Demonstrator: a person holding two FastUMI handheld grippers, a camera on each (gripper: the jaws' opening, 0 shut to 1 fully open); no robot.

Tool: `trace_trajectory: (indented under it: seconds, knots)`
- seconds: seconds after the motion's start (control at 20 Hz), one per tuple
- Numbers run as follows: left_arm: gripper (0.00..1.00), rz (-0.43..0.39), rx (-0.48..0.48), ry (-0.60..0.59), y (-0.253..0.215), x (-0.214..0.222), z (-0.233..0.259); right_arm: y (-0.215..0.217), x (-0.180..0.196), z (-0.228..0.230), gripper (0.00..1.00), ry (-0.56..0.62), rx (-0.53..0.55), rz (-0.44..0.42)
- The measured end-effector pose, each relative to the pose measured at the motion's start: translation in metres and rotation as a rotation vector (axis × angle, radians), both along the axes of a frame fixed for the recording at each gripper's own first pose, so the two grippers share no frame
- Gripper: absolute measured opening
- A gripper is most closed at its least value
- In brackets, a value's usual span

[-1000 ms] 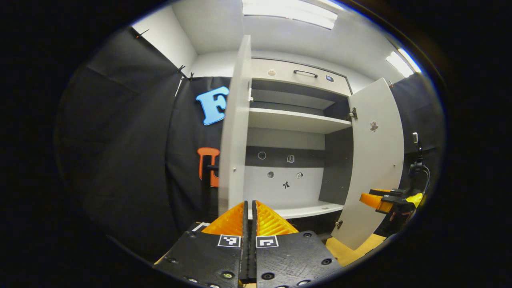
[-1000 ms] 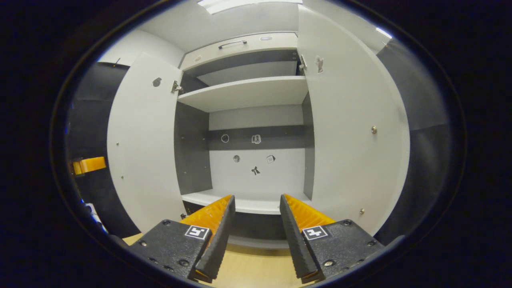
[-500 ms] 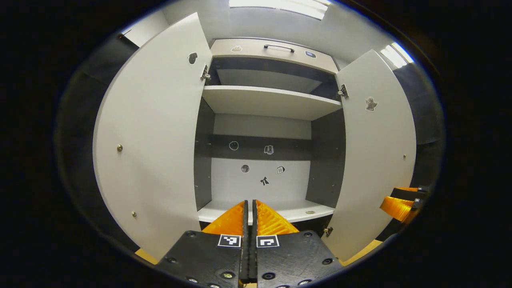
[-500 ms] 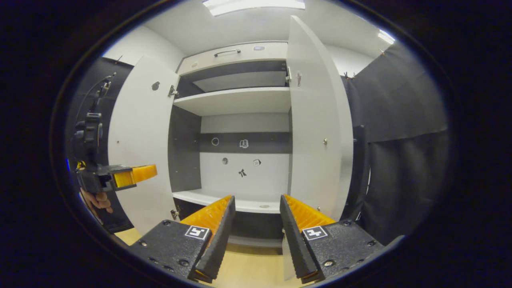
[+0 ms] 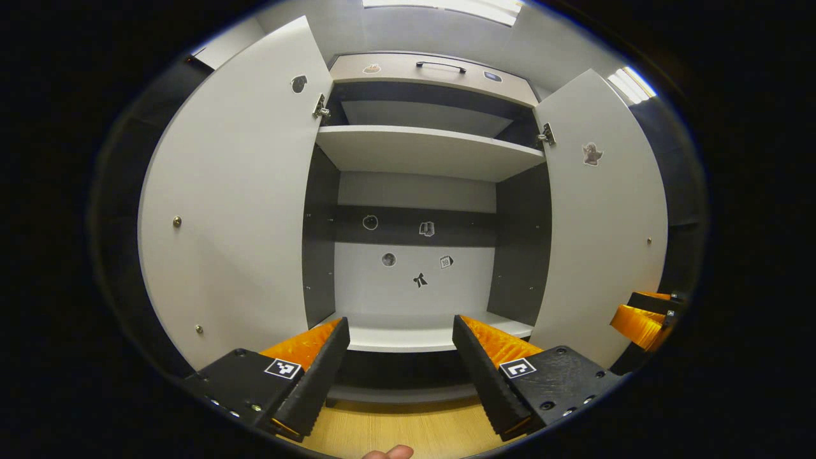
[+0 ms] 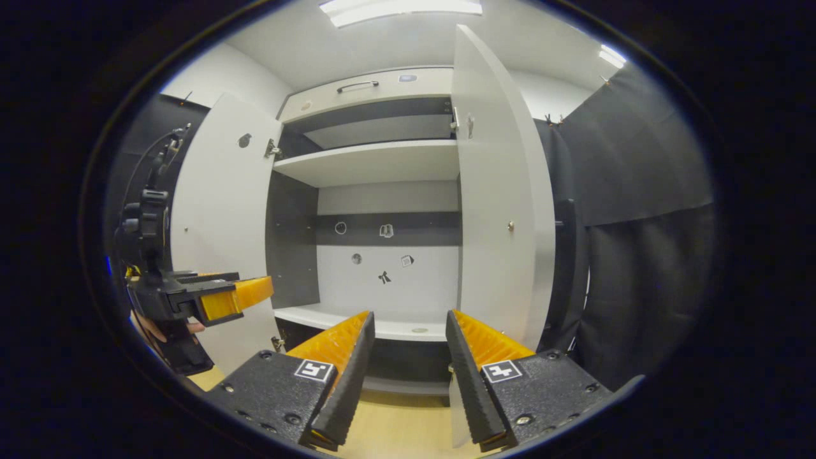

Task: Open the right door of the double-door shoe cabinet with the right hand, and open the left door with the left hand.

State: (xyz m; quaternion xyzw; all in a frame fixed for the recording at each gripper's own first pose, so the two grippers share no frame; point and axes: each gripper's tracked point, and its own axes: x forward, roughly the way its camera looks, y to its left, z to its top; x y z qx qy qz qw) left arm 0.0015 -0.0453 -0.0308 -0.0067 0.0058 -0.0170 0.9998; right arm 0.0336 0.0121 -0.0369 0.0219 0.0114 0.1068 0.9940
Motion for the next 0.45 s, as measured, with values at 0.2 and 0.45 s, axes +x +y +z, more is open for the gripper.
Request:
trace_trajectory:
  seconds: [0.2, 0.45]
  knots:
    - [0.96, 0.022, 0.009, -0.023, 0.006, -0.007, 0.007, 0.0, 0.003, -0.003, 0.71, 0.008, -0.007, -0.004]
    - [0.96, 0.049, 0.038, -0.065, 0.013, -0.017, 0.02, 0.006, 0.007, -0.003, 0.72, 0.01, 0.005, 0.002]
